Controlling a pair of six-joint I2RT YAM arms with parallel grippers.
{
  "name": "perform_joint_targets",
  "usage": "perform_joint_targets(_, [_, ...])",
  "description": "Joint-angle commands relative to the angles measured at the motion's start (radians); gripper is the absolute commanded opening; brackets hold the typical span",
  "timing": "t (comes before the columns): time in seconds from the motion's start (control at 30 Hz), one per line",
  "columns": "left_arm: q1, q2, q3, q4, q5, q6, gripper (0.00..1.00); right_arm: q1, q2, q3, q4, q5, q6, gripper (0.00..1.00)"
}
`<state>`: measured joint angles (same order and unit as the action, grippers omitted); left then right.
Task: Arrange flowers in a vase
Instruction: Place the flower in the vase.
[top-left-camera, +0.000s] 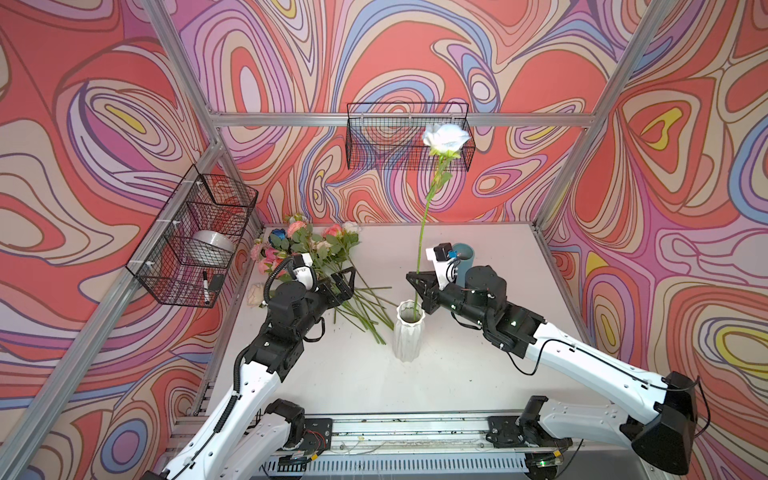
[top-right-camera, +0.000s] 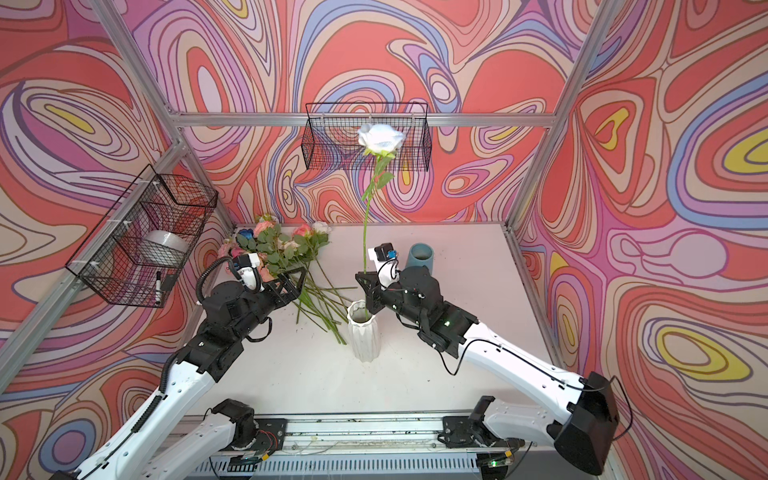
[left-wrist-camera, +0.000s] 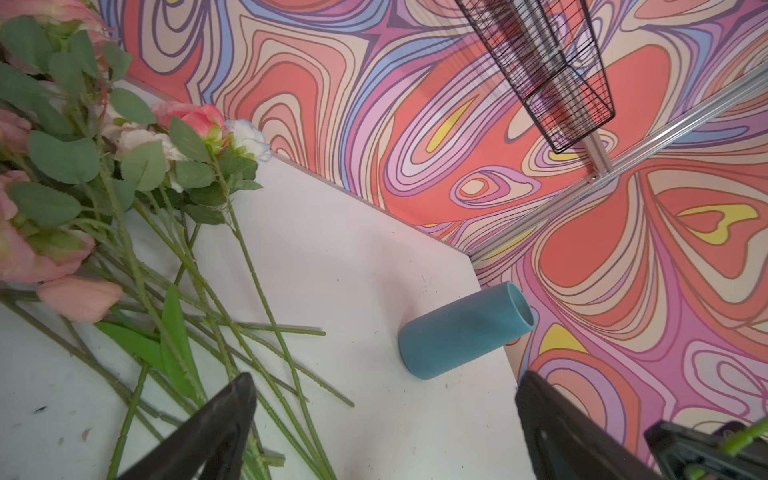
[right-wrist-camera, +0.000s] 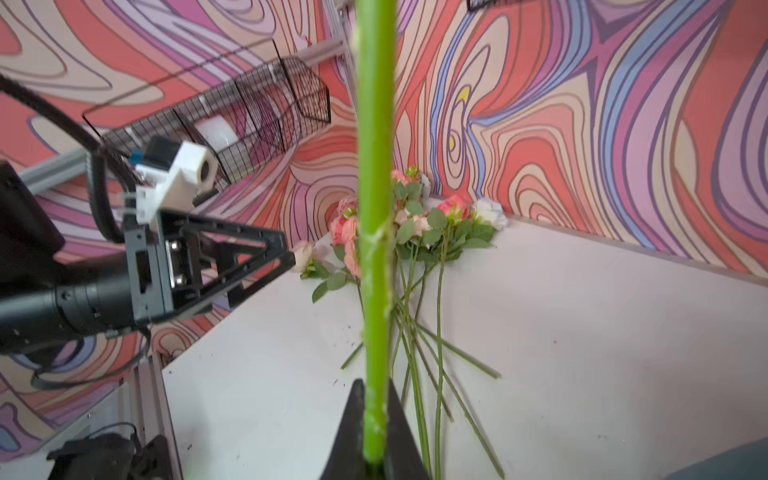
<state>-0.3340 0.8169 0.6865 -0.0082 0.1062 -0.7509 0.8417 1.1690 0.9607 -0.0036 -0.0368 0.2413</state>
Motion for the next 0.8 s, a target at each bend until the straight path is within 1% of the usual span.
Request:
perform_joint_targets(0.0, [-0.001,-0.019,-0.009,-0.059,-0.067,0.015,0.99,0.046,-0.045,-0.021,-0.020,0.042,0.019,0.02])
perform_joint_targets(0.03, [0.000,-0.018,-0.008,-0.072,-0.076,0.015,0.99,0.056,-0.054,-0.026,-0.035,0.054,0.025,0.13])
perform_joint_targets(0.07, [0.001,-0.016,-0.007,-0.082,-0.082,0.015,0.99,0.062,-0.066,-0.034,-0.047,0.057,0.030,0.28])
perform_joint_targets(0.1, [0.003,-0.014,-0.004,-0.088,-0.088,0.012,0.99,0.066,-0.076,-0.038,-0.058,0.058,0.033,0.38])
perform_joint_targets(0.13, [0.006,-0.011,-0.005,-0.090,-0.086,0.014,0.99,0.069,-0.088,-0.040,-0.071,0.062,0.037,0.46])
perform_joint_targets(0.23, [0.017,0.011,0.014,-0.116,-0.079,0.019,0.99,0.074,-0.126,-0.054,-0.098,0.077,0.055,0.57])
perform_joint_targets(0.33, [0.042,0.051,0.039,-0.149,-0.061,0.024,0.96,0.075,-0.171,-0.069,-0.123,0.095,0.076,0.60])
perform_joint_targets(0.4, [0.085,0.092,0.049,-0.150,-0.013,0.013,0.91,0.075,-0.204,-0.080,-0.150,0.119,0.092,0.60])
perform_joint_targets(0.47, [0.143,0.153,0.055,-0.128,0.064,-0.016,0.86,0.075,-0.240,-0.093,-0.173,0.154,0.108,0.60])
perform_joint_targets(0.53, [0.174,0.229,0.072,-0.113,0.094,-0.038,0.79,0.074,-0.273,-0.112,-0.186,0.195,0.121,0.59])
perform_joint_targets(0.63, [0.178,0.371,0.135,-0.074,0.144,-0.043,0.68,0.075,-0.316,-0.136,-0.199,0.252,0.138,0.57])
perform_joint_targets(0.7, [0.176,0.468,0.180,-0.044,0.176,-0.057,0.63,0.074,-0.333,-0.147,-0.204,0.273,0.146,0.56])
perform_joint_targets(0.77, [0.177,0.559,0.229,-0.018,0.189,-0.076,0.59,0.075,-0.341,-0.150,-0.211,0.285,0.152,0.55])
